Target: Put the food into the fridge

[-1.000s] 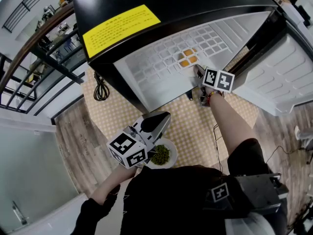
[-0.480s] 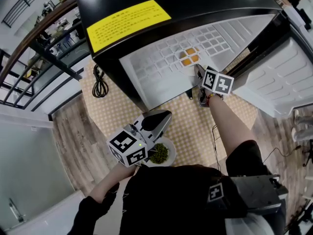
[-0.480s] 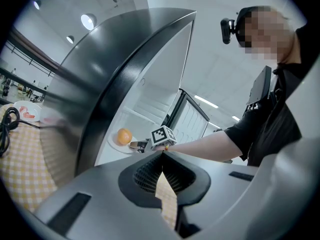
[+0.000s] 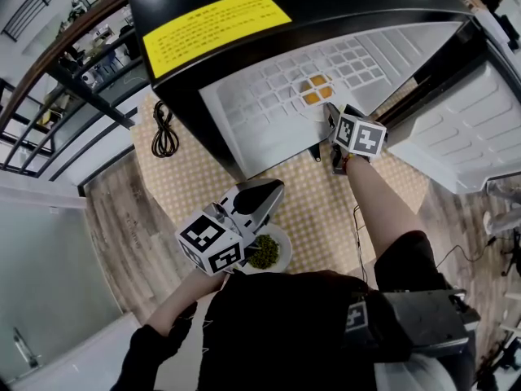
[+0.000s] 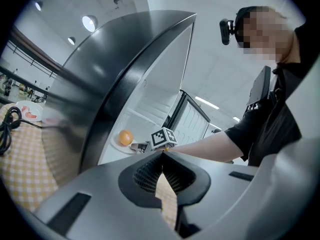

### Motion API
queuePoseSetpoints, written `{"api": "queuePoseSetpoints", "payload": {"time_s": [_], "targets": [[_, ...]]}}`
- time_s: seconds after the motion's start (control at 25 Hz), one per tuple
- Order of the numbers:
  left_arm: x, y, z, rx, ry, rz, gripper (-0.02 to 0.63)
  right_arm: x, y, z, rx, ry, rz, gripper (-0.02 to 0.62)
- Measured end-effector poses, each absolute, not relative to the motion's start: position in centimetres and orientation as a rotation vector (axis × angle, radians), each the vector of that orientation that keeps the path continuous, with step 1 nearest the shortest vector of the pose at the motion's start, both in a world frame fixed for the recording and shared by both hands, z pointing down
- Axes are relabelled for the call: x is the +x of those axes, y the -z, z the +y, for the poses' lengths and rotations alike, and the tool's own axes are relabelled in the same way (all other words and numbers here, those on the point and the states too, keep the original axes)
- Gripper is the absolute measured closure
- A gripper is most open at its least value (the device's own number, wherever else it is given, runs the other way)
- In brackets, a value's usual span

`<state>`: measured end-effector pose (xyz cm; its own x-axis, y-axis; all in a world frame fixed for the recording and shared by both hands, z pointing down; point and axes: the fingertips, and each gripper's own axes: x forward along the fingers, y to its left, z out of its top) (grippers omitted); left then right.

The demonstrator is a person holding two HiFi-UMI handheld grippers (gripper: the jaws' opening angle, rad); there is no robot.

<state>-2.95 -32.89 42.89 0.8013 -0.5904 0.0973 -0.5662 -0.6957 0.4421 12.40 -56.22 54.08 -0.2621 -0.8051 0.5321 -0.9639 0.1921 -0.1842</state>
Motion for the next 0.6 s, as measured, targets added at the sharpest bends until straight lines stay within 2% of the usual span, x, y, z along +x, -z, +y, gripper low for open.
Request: {"api": "queuePoseSetpoints", "payload": {"time_s": [0.6], "targets": [[-2.99, -42.87, -32.68, 2.53, 0.079, -0.861, 0.594, 12.42, -54.11, -56.28, 1.67, -0.694, -2.131, 0.395]]}}
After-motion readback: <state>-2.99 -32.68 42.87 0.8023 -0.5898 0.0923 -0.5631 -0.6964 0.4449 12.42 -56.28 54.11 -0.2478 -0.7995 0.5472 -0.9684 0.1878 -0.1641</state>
